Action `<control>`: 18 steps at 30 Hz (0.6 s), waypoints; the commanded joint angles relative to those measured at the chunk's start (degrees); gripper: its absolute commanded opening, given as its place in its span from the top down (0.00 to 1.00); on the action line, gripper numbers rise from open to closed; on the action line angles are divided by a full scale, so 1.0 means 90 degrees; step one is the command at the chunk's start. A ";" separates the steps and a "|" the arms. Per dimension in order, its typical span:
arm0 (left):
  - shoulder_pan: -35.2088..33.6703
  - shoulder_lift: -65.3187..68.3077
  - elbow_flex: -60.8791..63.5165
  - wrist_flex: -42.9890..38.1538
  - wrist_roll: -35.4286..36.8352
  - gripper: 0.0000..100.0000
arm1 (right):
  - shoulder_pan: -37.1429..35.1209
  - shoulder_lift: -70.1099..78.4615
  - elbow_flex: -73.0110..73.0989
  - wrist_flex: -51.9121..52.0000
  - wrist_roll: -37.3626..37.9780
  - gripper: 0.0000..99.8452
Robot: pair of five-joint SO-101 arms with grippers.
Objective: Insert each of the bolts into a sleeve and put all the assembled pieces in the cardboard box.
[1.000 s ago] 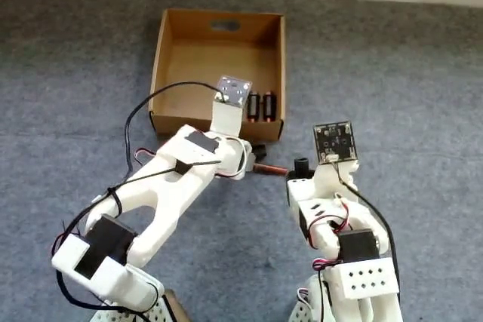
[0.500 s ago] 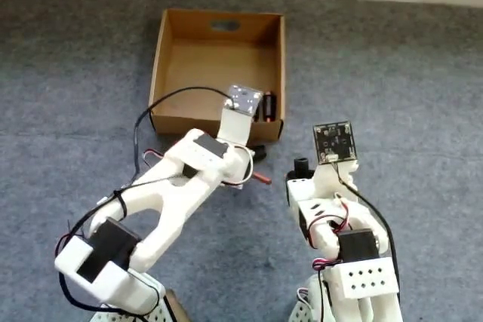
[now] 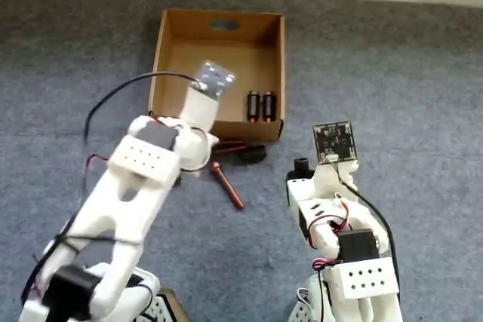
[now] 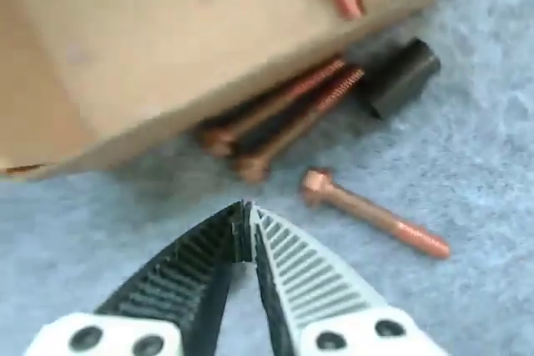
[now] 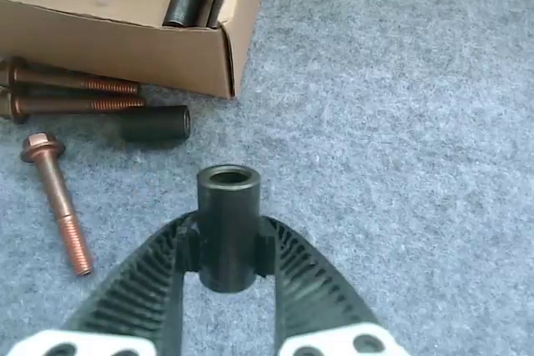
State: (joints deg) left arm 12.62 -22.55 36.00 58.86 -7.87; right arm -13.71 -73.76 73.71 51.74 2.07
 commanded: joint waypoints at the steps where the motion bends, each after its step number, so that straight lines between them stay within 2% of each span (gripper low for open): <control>1: -0.0112 -0.0679 0.0122 0.0088 -0.0127 0.99 | 0.0073 -0.0103 -0.0024 -0.0132 -0.0049 0.99; 4: 0.0161 -0.0611 0.0532 0.0059 0.0293 0.94 | 0.0073 -0.0103 -0.0024 -0.0132 -0.0049 0.99; 9: 0.0581 -0.0210 0.1011 0.0039 0.3165 0.76 | 0.0073 -0.0103 -0.0024 -0.0132 -0.0049 0.99; 12: 0.0786 0.0024 0.1079 0.0039 0.4347 0.74 | 0.0073 -0.0103 -0.0024 -0.0132 -0.0049 0.99; 15: 0.1031 0.0405 0.1040 -0.0068 0.4855 0.74 | 0.0073 -0.0103 -0.0024 -0.0132 -0.0049 0.99; 18: 0.1099 0.0874 0.1040 -0.0557 0.5021 0.74 | 0.0073 -0.0103 -0.0024 -0.0132 -0.0049 0.99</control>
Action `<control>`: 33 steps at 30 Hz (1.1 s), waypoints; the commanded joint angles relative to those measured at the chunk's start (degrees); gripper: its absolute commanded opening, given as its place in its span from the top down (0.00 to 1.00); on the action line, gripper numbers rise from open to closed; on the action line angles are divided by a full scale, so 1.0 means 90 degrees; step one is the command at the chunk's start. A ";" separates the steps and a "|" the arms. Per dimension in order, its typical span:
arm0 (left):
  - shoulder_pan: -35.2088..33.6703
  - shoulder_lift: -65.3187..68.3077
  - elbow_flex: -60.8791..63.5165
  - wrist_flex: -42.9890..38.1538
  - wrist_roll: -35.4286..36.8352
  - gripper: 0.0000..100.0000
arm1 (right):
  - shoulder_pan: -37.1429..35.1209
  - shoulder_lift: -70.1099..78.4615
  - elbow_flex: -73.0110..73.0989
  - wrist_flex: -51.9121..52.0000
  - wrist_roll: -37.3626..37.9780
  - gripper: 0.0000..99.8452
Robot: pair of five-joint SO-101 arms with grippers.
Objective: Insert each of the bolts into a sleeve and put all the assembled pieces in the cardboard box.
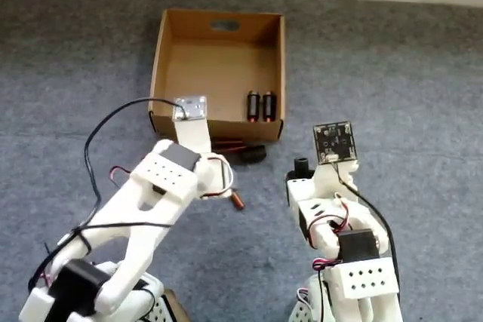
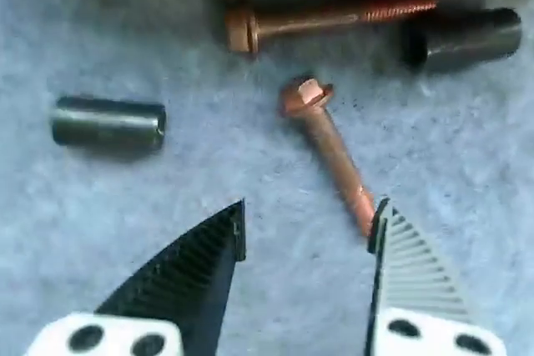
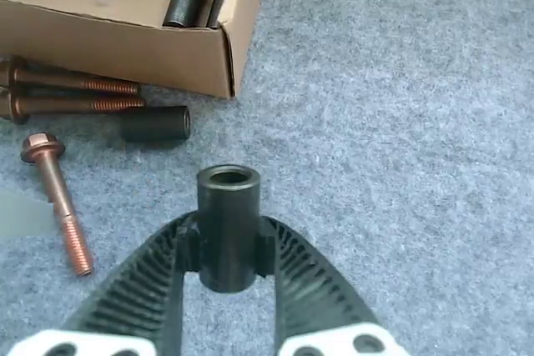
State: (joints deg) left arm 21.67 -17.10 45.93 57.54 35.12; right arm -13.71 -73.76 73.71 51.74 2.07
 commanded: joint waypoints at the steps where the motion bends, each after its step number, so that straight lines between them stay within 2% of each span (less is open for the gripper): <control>1: 0.0093 0.0454 -0.0063 -0.0596 0.0244 0.74 | 0.0073 -0.0103 -0.0024 -0.0132 -0.0049 0.99; 7: 0.0093 0.1363 -0.0103 -0.1221 0.0225 0.74 | 0.0073 -0.0103 -0.0024 -0.0132 -0.0049 0.99; 12: 0.0093 0.1441 -0.0366 -0.0996 0.0215 0.76 | 0.0073 -0.0103 -0.0024 -0.0132 -0.0049 0.99; 18: 0.0063 0.1441 -0.0669 -0.0410 0.0088 1.00 | 0.0073 -0.0103 -0.0024 -0.0132 -0.0049 0.99; 28: 0.0044 0.1177 -0.0708 0.0352 -0.1729 0.99 | 0.0073 -0.0103 -0.0024 -0.0132 -0.0049 0.99; 33: -0.0474 0.0991 -0.0708 0.0039 -0.1885 0.96 | 0.0073 -0.0103 -0.0024 -0.0132 -0.0049 0.99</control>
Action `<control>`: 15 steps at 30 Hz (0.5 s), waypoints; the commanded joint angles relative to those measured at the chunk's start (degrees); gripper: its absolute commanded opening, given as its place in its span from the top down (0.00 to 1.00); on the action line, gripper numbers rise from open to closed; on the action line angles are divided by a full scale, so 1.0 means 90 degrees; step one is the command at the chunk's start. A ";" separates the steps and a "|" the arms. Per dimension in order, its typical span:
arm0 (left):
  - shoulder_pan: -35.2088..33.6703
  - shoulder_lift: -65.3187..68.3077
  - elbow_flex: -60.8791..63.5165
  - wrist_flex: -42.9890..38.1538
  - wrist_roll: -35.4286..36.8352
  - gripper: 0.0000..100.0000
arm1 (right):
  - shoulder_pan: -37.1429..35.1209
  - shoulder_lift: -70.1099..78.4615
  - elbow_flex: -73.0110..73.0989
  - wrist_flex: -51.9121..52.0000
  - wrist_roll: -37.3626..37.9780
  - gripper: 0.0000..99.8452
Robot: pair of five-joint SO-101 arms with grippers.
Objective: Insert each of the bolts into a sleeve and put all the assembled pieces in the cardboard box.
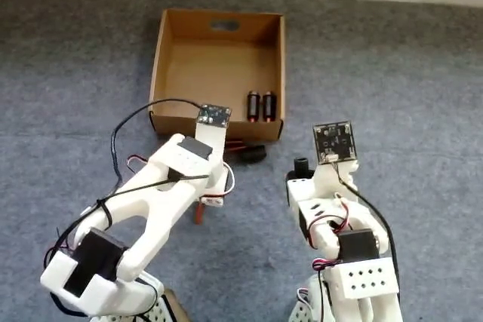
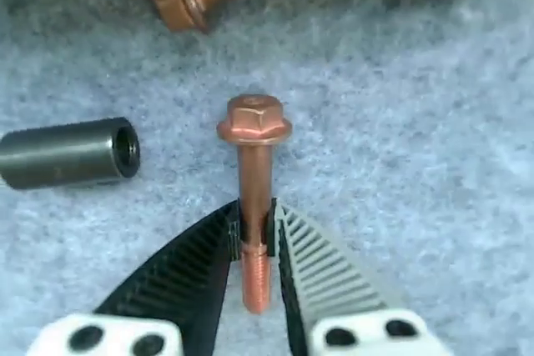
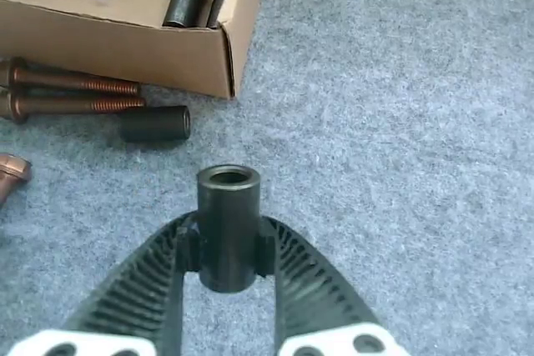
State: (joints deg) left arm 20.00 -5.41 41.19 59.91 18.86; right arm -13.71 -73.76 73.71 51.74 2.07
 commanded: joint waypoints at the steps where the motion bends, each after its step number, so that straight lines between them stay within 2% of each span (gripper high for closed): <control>1: -0.0366 -0.0308 -0.0151 -0.0322 -0.0088 0.93 | 0.0073 -0.0103 -0.0024 -0.0132 -0.0049 0.99; 5: -0.0532 -0.0298 -0.0142 -0.0537 -0.0098 0.85 | 0.0073 -0.0103 -0.0024 -0.0132 -0.0049 0.99; 15: -0.0552 -0.0288 -0.0083 -0.1055 -0.0098 0.85 | 0.0073 -0.0103 -0.0015 -0.0132 -0.0049 0.99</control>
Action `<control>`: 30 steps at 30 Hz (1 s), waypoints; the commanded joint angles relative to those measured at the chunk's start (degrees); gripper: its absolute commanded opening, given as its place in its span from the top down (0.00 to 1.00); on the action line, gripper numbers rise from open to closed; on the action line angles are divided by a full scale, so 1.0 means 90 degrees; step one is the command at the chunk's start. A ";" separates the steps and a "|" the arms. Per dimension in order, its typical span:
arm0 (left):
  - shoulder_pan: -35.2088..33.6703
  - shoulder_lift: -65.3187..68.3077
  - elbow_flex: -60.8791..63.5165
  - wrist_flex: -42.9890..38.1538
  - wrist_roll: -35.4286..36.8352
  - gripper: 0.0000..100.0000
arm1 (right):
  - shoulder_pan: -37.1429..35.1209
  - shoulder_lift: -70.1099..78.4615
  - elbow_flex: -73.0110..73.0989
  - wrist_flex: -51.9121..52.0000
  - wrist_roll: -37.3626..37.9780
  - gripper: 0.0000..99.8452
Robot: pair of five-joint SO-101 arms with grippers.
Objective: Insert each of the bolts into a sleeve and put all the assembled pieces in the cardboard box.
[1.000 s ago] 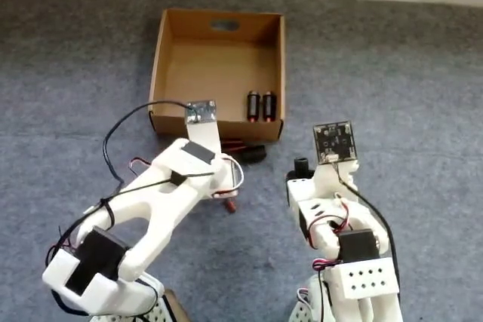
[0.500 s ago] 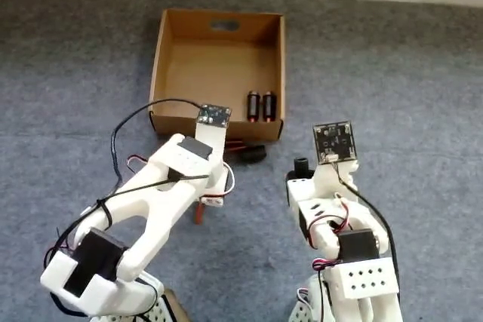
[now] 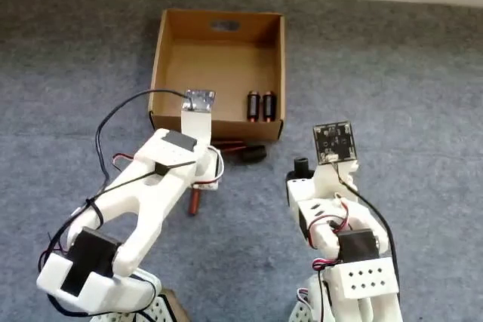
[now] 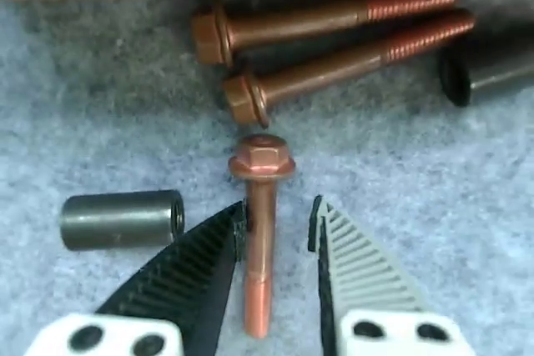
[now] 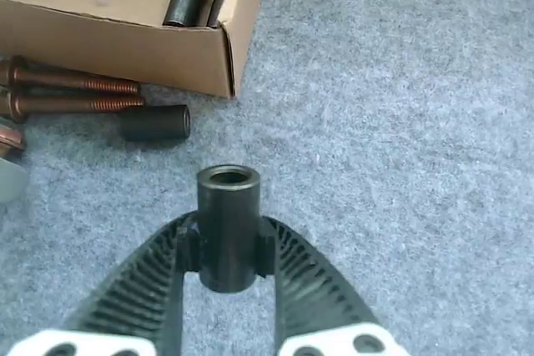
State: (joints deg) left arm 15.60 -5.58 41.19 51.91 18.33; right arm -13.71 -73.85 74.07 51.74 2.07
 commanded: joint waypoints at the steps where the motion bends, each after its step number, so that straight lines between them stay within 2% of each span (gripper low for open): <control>1: -0.0063 -0.0269 0.0015 -0.0264 -0.0039 0.85 | 0.0073 -0.0093 -0.0054 -0.0132 -0.0049 0.99; 7: -0.0073 -0.0308 0.0669 -0.1241 -0.0020 0.85 | 0.0073 -0.0093 -0.0054 -0.0132 -0.0049 0.99; 9: -0.0054 -0.0308 0.0669 -0.1241 -0.0020 0.87 | 0.0073 -0.0093 -0.0054 -0.0132 -0.0049 0.99; 12: -0.0044 -0.0327 0.0669 -0.1250 -0.0039 0.99 | 0.0073 -0.0093 -0.0054 -0.0132 -0.0049 0.99; 19: -0.0034 -0.0562 0.0718 -0.1231 -0.0049 0.99 | 0.0073 -0.0093 -0.0054 -0.0132 -0.0049 0.99; 25: -0.0024 -0.2310 0.1099 -0.1045 -0.0049 0.99 | 0.0073 -0.0357 0.0044 -0.0122 -0.0088 0.99; 30: -0.0024 -0.3912 0.1294 -0.1045 -0.0010 0.99 | 0.0054 -0.1656 0.0532 -0.0093 -0.0088 0.99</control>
State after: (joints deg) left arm 15.96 -31.87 53.23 42.24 18.33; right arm -13.71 -82.20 77.93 51.74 1.71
